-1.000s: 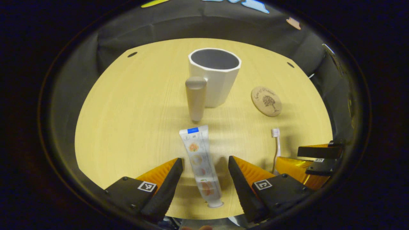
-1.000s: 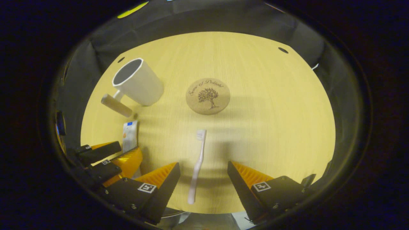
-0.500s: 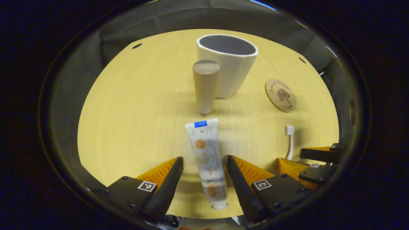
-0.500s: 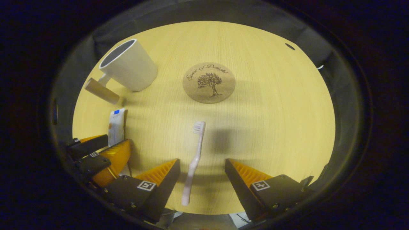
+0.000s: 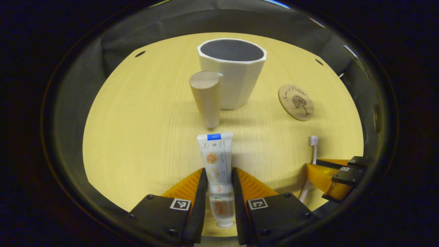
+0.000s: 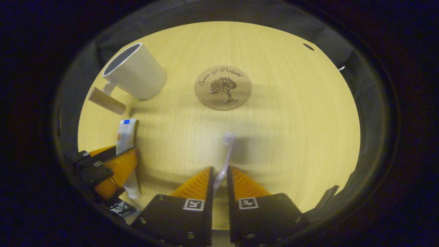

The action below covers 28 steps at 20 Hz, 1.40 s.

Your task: Put the toothbrush and toothpaste on the desktop into the cup, then pick up the cup and place it on the coaster on the desktop.

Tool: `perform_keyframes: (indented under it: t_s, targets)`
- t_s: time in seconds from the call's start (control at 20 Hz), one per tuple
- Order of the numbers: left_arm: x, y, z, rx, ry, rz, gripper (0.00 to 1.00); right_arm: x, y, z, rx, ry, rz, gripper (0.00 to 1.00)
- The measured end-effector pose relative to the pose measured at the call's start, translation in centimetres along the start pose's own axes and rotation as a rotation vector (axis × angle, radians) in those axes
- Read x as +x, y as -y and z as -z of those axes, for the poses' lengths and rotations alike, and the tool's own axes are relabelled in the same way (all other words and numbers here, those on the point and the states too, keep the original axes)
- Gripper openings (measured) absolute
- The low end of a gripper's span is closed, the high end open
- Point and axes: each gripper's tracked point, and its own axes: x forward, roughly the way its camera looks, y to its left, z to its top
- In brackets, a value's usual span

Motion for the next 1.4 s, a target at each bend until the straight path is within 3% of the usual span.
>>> perform_keyframes:
  t_s: [0.1, 0.15, 0.2, 0.25, 0.3, 0.55, 0.95, 1.4]
  targets:
    - [-0.2, 0.2, -0.2, 0.002, -0.009, -0.001, 0.36, 0.1, 0.3, -0.1, 0.01, -0.025, -0.018, 0.19]
    - [0.0, 0.2, -0.2, 0.003, -0.01, -0.003, 0.37, -0.1, 0.4, -0.4, 0.019, -0.033, -0.032, 0.19]
    - [-0.5, 0.0, -0.1, 0.007, -0.008, -0.012, 0.28, 0.1, 0.2, -0.1, 0.082, -0.02, -0.024, 0.18]
    - [-0.5, 0.0, 0.0, 0.016, -0.012, -0.011, 0.26, 0.3, 0.3, -0.6, 0.094, -0.018, -0.039, 0.05]
    - [-0.4, 0.1, -0.2, 0.017, -0.004, -0.007, 0.19, 0.2, 0.3, -0.5, 0.088, -0.026, -0.051, 0.05]
    - [-0.9, -0.4, -0.1, 0.004, -0.007, 0.007, 0.19, 0.2, 0.4, -0.6, 0.1, -0.013, -0.06, 0.05]
    - [-6.2, -3.3, -1.4, -0.151, 0.063, 0.039, 0.2, 0.1, 0.4, -0.6, 0.081, -0.001, -0.06, 0.05]
    - [-14.2, -5.2, -8.9, -0.268, 0.24, 0.098, 0.2, 0.0, 0.5, -0.6, 0.08, 0.012, -0.067, 0.05]
